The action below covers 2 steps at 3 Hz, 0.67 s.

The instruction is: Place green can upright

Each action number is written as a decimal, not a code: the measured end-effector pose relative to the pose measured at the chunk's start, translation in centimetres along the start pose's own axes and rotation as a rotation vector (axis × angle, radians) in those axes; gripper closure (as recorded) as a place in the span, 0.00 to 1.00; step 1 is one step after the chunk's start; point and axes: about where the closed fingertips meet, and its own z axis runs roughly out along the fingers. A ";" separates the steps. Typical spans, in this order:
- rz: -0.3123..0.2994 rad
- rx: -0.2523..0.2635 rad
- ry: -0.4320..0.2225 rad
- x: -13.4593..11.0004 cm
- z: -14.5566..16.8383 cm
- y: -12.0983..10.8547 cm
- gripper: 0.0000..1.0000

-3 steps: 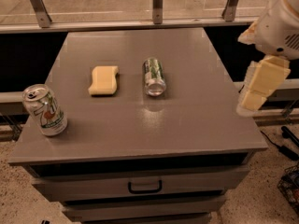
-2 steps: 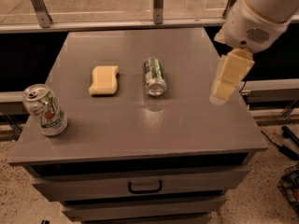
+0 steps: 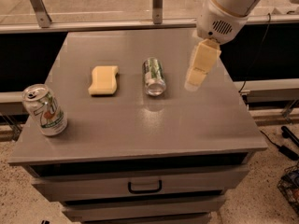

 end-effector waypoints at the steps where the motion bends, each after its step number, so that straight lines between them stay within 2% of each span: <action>1: 0.055 0.002 -0.051 -0.2 1.2 -1.3 0.00; 2: 0.169 0.016 -0.087 -1.0 3.5 -4.5 0.00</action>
Offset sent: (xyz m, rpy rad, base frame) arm 0.1027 0.0140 -0.0377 0.1936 0.0328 -0.3215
